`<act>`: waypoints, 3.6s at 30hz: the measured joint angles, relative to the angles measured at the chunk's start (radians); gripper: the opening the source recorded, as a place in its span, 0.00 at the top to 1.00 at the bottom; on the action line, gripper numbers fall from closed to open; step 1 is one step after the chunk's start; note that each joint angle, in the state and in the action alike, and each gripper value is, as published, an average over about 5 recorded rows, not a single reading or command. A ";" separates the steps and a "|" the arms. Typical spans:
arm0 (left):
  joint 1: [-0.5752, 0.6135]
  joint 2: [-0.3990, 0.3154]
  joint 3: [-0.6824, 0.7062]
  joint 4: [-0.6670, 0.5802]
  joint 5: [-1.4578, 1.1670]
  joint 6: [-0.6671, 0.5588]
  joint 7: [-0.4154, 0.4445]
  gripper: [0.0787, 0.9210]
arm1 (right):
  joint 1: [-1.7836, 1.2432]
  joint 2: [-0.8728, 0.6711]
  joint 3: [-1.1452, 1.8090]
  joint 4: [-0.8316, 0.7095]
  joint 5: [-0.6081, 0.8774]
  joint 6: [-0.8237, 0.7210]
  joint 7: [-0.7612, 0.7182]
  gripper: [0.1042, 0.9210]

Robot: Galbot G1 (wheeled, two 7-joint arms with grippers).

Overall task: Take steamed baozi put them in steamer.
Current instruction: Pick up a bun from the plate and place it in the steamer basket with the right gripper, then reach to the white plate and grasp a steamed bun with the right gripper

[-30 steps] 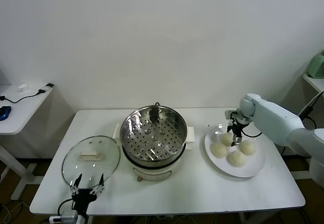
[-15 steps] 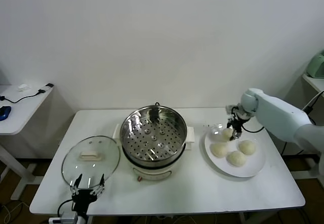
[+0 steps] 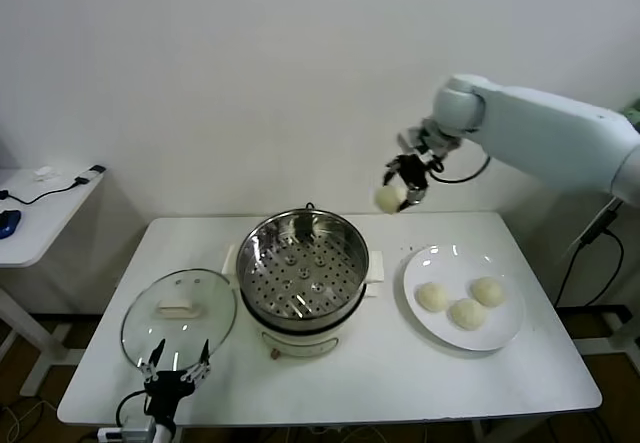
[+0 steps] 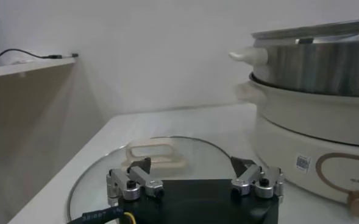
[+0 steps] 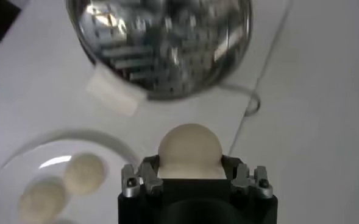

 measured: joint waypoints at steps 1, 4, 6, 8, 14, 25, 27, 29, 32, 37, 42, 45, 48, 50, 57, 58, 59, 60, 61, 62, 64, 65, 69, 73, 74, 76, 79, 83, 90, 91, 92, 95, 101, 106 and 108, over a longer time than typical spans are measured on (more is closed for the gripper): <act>0.000 0.000 0.000 -0.001 0.000 0.000 0.000 0.12 | 0.003 0.019 -0.005 0.008 -0.007 0.023 0.000 0.30; 0.000 0.000 0.000 -0.004 0.000 0.000 0.000 0.12 | -0.003 0.072 -0.013 0.016 -0.046 0.100 -0.001 0.30; 0.001 0.002 -0.001 -0.005 0.000 0.000 0.000 0.12 | -0.018 0.104 -0.015 0.006 -0.086 0.153 0.001 0.30; 0.002 0.004 -0.002 -0.005 0.000 0.000 -0.001 0.12 | -0.040 0.135 -0.012 -0.016 -0.133 0.206 0.005 0.30; 0.003 0.006 -0.003 -0.008 0.000 0.001 -0.003 0.12 | -0.131 0.220 0.026 -0.139 -0.296 0.342 0.025 0.30; -0.004 0.006 0.002 0.000 0.002 -0.005 -0.011 0.12 | -0.290 0.346 0.105 -0.385 -0.482 0.492 0.052 0.30; -0.005 0.006 0.002 0.002 0.002 -0.006 -0.012 0.12 | -0.311 0.363 0.116 -0.422 -0.503 0.509 0.056 0.30; -0.006 0.007 0.003 0.004 0.002 -0.007 -0.012 0.12 | -0.330 0.378 0.126 -0.454 -0.521 0.524 0.061 0.29; -0.008 0.007 0.003 0.006 0.001 -0.008 -0.014 0.12 | -0.354 0.396 0.142 -0.498 -0.545 0.543 0.071 0.26; -0.011 0.007 0.003 0.005 0.001 -0.008 -0.017 0.12 | -0.376 0.411 0.163 -0.539 -0.568 0.567 0.092 0.14; -0.009 0.007 0.002 -0.001 -0.001 -0.008 -0.020 0.12 | -0.370 0.403 0.166 -0.534 -0.555 0.577 0.096 0.12; -0.005 0.006 0.002 -0.007 -0.001 -0.007 -0.019 0.12 | -0.340 0.382 0.152 -0.501 -0.507 0.575 0.082 0.12; 0.000 0.006 0.004 -0.016 0.000 -0.006 -0.017 0.12 | -0.285 0.351 0.121 -0.455 -0.422 0.564 0.053 0.12; 0.002 0.006 0.005 -0.022 0.001 -0.005 -0.016 0.12 | -0.236 0.327 0.087 -0.421 -0.346 0.550 0.029 0.12; 0.009 0.004 0.006 -0.042 0.004 -0.005 -0.015 0.12 | -0.034 0.193 -0.090 -0.284 -0.067 0.451 -0.042 0.12; 0.009 0.004 0.005 -0.043 0.004 -0.005 -0.015 0.12 | -0.005 0.165 -0.120 -0.261 -0.036 0.426 -0.045 0.12; 0.010 0.004 0.005 -0.045 0.004 -0.005 -0.015 0.12 | 0.022 0.136 -0.150 -0.237 -0.009 0.398 -0.046 0.12; 0.010 0.004 0.005 -0.046 0.004 -0.005 -0.015 0.12 | 0.048 0.105 -0.180 -0.211 0.016 0.366 -0.045 0.12; 0.010 0.004 0.005 -0.047 0.004 -0.005 -0.015 0.12 | 0.071 0.073 -0.211 -0.185 0.038 0.334 -0.042 0.12; 0.010 0.004 0.005 -0.048 0.004 -0.005 -0.016 0.12 | 0.091 0.041 -0.241 -0.158 0.058 0.300 -0.037 0.12; 0.011 0.004 0.005 -0.050 0.003 -0.006 -0.016 0.12 | 0.124 -0.024 -0.298 -0.102 0.092 0.228 -0.021 0.12; 0.011 0.004 0.005 -0.051 0.003 -0.006 -0.016 0.12 | 0.135 -0.055 -0.323 -0.074 0.106 0.192 -0.012 0.12; 0.011 0.003 0.001 -0.051 0.001 -0.006 -0.016 0.12 | 0.153 -0.171 -0.396 0.025 0.144 0.048 0.032 0.12; 0.012 0.003 -0.006 -0.049 0.000 -0.006 -0.017 0.12 | 0.120 -0.251 -0.418 0.083 0.155 -0.080 0.081 0.12; 0.013 0.002 -0.007 -0.048 0.000 -0.006 -0.017 0.12 | 0.105 -0.266 -0.417 0.090 0.155 -0.107 0.092 0.12; 0.015 0.000 -0.010 -0.047 0.000 -0.006 -0.017 0.12 | 0.068 -0.289 -0.408 0.098 0.154 -0.156 0.112 0.12; 0.018 -0.004 -0.013 -0.043 0.001 -0.006 -0.017 0.12 | -0.001 -0.313 -0.378 0.093 0.147 -0.214 0.135 0.12; 0.021 -0.008 -0.013 -0.037 0.003 -0.007 -0.018 0.12 | -0.102 -0.327 -0.321 0.070 0.130 -0.273 0.162 0.12; 0.018 -0.010 -0.012 -0.029 0.006 -0.008 -0.018 0.12 | -0.265 -0.320 -0.203 0.009 0.081 -0.339 0.201 0.12; 0.018 -0.010 -0.011 -0.028 0.006 -0.008 -0.018 0.12 | -0.286 -0.316 -0.186 -0.002 0.074 -0.345 0.206 0.12; 0.017 -0.010 -0.011 -0.027 0.006 -0.008 -0.018 0.12 | -0.305 -0.312 -0.170 -0.014 0.067 -0.350 0.211 0.12; 0.017 -0.010 -0.009 -0.024 0.006 -0.008 -0.018 0.12 | -0.357 -0.300 -0.127 -0.048 0.048 -0.361 0.222 0.12; 0.013 -0.013 -0.005 -0.019 0.009 -0.008 -0.018 0.12 | -0.435 -0.275 -0.067 -0.105 0.025 -0.378 0.233 0.12; 0.011 -0.016 -0.001 -0.018 0.009 -0.008 -0.018 0.12 | -0.479 -0.260 -0.029 -0.137 0.010 -0.388 0.244 0.15; 0.010 -0.016 -0.001 -0.017 0.009 -0.008 -0.018 0.12 | -0.490 -0.257 -0.015 -0.145 0.007 -0.390 0.247 0.18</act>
